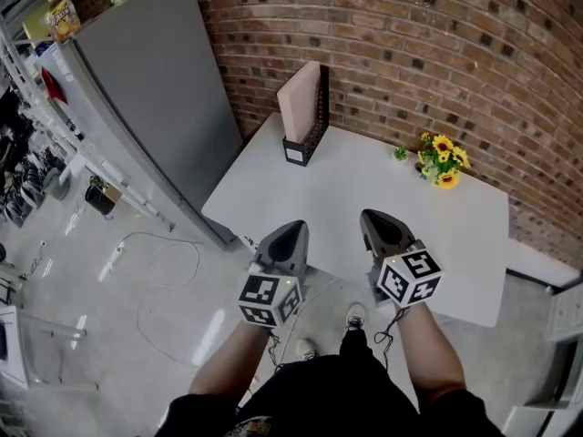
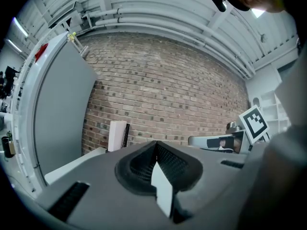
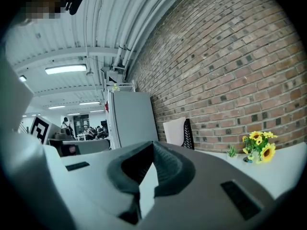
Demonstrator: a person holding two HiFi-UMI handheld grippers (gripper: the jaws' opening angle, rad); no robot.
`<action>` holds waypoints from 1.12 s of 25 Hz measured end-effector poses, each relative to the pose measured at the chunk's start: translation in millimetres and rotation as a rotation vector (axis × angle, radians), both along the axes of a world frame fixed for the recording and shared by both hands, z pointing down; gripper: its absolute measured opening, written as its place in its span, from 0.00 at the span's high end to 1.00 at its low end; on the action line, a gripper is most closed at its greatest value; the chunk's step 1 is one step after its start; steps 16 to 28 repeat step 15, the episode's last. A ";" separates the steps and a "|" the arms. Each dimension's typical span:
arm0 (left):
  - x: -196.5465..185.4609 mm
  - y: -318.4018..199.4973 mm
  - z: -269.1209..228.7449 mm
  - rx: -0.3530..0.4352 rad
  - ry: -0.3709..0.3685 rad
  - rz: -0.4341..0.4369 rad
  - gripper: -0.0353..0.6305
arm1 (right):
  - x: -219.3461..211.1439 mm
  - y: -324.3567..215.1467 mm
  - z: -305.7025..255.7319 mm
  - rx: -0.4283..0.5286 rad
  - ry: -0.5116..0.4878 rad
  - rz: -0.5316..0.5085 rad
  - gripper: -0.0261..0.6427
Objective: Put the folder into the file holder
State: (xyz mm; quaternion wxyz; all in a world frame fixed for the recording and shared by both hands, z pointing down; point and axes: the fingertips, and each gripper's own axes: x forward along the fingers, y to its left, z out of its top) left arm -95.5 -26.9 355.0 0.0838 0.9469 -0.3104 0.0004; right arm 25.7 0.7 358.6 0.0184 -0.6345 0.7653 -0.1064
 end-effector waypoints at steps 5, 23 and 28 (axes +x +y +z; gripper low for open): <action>-0.9 -4.5 2.1 -0.005 0.001 0.012 0.94 | 2.4 -1.3 0.2 0.007 -0.010 0.025 0.96; -3.0 -12.5 5.0 -0.016 0.005 0.026 0.94 | 5.9 -1.2 1.6 -0.006 -0.005 0.053 0.96; -3.0 -12.5 5.0 -0.016 0.005 0.026 0.94 | 5.9 -1.2 1.6 -0.006 -0.005 0.053 0.96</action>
